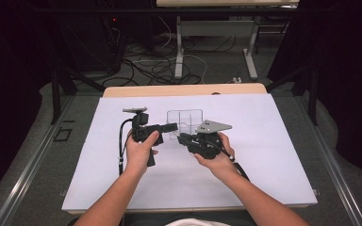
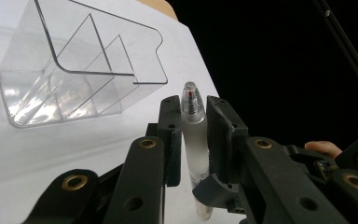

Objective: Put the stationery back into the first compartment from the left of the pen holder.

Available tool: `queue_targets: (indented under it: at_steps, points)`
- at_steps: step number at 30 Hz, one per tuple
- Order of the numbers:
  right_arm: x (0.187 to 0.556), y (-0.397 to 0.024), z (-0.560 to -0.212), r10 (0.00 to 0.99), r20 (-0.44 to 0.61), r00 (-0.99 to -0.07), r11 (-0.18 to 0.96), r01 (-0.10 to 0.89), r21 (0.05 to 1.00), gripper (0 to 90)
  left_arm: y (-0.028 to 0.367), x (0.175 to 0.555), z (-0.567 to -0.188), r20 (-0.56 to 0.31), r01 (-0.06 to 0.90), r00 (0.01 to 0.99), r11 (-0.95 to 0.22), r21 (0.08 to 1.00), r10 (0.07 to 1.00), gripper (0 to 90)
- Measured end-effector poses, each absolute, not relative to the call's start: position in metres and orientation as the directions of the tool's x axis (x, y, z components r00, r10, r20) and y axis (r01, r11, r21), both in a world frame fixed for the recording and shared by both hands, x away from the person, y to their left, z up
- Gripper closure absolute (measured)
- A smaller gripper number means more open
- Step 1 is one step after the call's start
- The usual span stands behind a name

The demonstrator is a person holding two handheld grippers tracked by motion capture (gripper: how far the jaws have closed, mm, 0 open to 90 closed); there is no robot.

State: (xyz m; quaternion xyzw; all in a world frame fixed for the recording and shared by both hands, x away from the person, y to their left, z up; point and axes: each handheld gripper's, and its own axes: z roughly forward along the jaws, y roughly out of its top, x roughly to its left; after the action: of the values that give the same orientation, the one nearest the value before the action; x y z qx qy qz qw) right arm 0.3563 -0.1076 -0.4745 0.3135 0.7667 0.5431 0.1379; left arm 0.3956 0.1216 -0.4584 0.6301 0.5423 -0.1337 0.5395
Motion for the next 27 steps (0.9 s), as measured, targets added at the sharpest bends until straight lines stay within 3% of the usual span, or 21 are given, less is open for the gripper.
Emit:
queue_targets:
  at_steps: [9,27]
  points:
    - [0.3565,-0.1069,-0.4763,0.634,0.128,-0.763,0.216,0.333,0.918,79.4,0.1232,0.3972,-0.4602,-0.793,0.855,0.338,0.187,0.484,0.507,78.5]
    - [0.357,-0.1068,-0.4771,0.631,0.144,-0.762,0.204,0.342,0.917,78.6,0.1199,0.4008,-0.4581,-0.788,0.852,0.338,0.189,0.489,0.515,79.7]
